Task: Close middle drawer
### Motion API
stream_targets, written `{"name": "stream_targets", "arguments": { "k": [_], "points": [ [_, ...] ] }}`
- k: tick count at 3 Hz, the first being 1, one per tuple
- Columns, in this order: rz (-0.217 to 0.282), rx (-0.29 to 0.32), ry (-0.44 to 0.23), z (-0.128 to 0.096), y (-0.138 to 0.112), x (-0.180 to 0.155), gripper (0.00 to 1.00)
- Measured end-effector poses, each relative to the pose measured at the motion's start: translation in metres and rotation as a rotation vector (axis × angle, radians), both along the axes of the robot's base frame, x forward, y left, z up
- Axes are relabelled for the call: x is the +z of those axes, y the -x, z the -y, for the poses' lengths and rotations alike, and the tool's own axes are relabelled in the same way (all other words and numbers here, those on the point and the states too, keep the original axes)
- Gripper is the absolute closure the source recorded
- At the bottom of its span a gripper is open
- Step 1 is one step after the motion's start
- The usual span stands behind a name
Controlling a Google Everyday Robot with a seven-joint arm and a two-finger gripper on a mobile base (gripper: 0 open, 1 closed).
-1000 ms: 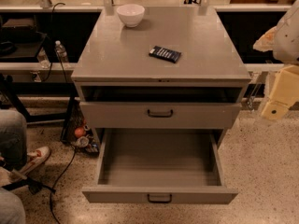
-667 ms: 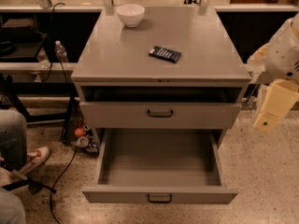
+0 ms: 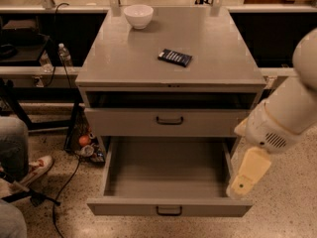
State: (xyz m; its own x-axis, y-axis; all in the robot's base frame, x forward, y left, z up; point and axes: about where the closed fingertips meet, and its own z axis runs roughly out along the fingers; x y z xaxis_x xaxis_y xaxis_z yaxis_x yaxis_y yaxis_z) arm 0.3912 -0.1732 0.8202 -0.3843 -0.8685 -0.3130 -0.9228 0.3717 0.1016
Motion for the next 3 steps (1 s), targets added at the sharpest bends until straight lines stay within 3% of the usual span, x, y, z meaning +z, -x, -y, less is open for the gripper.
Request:
{"name": "stream_targets", "arguments": {
  "k": [1, 3],
  "points": [
    [-0.072, 0.000, -0.001, -0.004, 0.020, -0.032, 0.00],
    [-0.094, -0.012, -0.013, -0.002, 0.021, -0.046, 0.00]
  ]
}}
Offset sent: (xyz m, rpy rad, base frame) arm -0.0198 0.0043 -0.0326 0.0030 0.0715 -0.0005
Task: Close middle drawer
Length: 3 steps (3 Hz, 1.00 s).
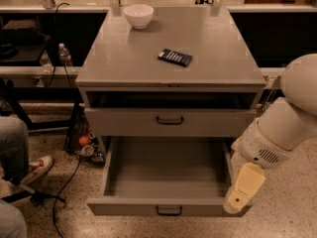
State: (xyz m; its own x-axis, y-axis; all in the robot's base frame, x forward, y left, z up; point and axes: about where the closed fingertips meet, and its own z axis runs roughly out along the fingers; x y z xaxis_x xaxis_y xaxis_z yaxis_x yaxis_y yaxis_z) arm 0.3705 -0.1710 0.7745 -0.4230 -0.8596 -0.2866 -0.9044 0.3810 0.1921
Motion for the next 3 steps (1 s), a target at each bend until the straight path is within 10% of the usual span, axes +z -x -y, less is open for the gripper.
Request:
{"name": "stream_targets", "arguments": {
  "k": [2, 3],
  "points": [
    [-0.200, -0.147, -0.079, 0.017, 0.020, -0.134, 0.00],
    [-0.302, -0.270, -0.106, 0.037, 0.044, -0.217, 0.26]
  ]
}}
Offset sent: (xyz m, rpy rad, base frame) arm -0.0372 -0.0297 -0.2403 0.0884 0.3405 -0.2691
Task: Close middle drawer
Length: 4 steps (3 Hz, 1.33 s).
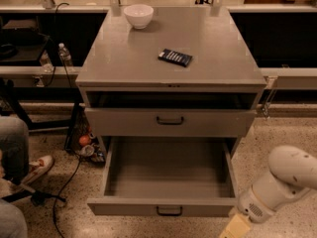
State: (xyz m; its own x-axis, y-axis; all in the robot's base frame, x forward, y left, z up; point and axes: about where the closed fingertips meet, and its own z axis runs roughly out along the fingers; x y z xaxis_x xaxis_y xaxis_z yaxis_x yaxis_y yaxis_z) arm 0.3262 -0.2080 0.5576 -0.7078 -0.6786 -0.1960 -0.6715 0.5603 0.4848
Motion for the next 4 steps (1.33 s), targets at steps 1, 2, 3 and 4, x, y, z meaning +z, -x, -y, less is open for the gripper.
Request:
{"name": "stream_targets", "arguments": {
  "k": [1, 2, 3, 4],
  "points": [
    [-0.054, -0.060, -0.015, 0.010, 0.014, -0.045, 0.49],
    [-0.017, -0.132, -0.039, 0.012, 0.019, -0.083, 0.73],
    [0.019, -0.160, -0.033, 0.014, 0.010, -0.091, 0.96],
    [0.018, -0.159, -0.034, 0.014, 0.011, -0.091, 1.00]
  ]
}}
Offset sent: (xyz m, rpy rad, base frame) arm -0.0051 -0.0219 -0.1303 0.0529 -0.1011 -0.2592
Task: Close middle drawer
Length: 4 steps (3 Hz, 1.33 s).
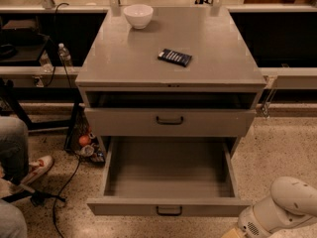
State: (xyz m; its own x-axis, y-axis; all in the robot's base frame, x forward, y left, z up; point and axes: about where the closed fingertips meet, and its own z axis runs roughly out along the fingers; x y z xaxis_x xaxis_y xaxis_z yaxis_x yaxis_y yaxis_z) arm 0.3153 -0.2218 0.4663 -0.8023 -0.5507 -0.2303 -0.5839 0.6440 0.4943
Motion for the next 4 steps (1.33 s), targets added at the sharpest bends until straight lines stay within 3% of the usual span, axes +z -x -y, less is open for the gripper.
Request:
{"name": "stream_targets", "arguments": {
  "k": [1, 2, 3, 4],
  "points": [
    [0.017, -0.069, 0.018, 0.003, -0.006, -0.011, 1.00],
    [0.079, -0.215, 0.010, 0.016, -0.027, -0.034, 1.00],
    [0.149, -0.304, -0.025, 0.025, -0.051, -0.053, 1.00],
    [0.216, -0.356, -0.068, 0.030, -0.074, -0.066, 1.00]
  ]
}}
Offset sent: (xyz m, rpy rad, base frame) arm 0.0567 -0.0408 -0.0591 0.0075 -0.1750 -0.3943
